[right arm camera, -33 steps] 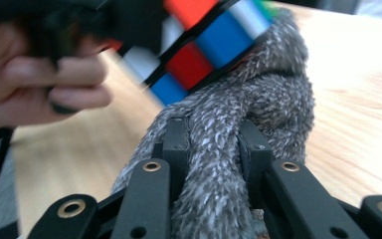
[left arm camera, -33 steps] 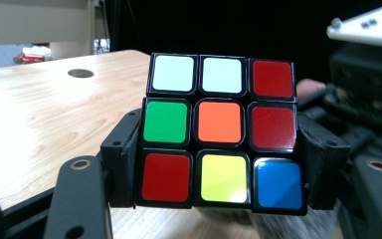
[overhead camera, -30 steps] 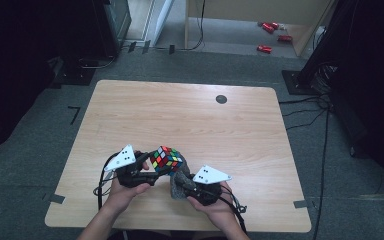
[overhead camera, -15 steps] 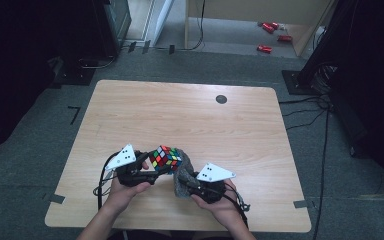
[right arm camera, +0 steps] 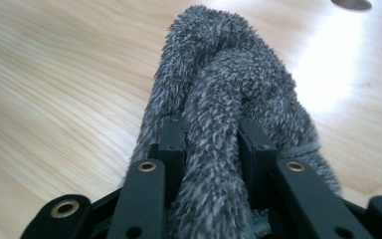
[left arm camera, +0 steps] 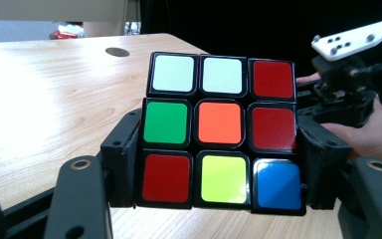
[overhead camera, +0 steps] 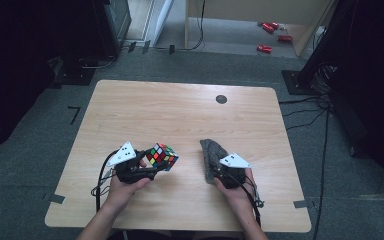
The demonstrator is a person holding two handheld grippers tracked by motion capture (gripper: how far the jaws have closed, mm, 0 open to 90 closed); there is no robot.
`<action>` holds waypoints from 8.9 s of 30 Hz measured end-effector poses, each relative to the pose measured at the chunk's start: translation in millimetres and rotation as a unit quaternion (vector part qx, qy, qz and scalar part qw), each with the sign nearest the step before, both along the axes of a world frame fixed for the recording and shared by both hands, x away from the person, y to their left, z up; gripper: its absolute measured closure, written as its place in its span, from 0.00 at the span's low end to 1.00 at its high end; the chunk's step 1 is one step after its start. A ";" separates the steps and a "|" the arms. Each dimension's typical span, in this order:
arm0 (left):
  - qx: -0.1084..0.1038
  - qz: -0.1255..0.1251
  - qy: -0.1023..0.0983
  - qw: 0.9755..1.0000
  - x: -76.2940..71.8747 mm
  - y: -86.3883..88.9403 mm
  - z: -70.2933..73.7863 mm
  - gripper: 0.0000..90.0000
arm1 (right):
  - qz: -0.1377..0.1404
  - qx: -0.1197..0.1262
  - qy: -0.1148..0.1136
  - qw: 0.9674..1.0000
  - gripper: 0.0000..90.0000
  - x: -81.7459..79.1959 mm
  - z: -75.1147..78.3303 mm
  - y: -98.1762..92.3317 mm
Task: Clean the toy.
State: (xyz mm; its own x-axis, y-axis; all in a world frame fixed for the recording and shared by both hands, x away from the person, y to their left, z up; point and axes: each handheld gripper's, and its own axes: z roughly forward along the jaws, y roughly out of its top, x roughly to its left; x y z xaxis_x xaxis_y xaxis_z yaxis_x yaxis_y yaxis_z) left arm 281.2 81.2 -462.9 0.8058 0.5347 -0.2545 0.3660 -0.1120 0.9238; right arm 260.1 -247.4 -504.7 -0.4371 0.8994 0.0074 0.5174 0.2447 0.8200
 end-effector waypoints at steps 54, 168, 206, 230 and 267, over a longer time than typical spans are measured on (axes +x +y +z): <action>-0.016 -0.055 0.144 0.988 -0.1 -31.5 -9.3 0.37 | 0.220 -0.031 -0.202 0.954 0.36 -42.7 15.8 77.7; 0.059 -0.011 -0.057 0.997 -3.2 -7.2 -10.4 0.38 | 0.011 -0.031 0.047 0.998 0.46 10.6 -14.3 9.5; 0.262 -0.020 -0.098 0.960 -35.3 -66.7 -7.9 0.39 | 0.175 -0.091 -0.136 0.971 0.78 -55.2 53.6 87.9; 0.099 -0.071 -0.126 0.985 -32.1 -35.2 2.4 0.38 | 0.160 0.152 -0.086 0.972 0.78 -36.5 74.7 36.2; -0.008 -0.062 -0.088 0.994 -20.5 -10.1 9.5 0.39 | 0.132 0.149 -0.056 0.978 0.77 -29.1 56.6 33.4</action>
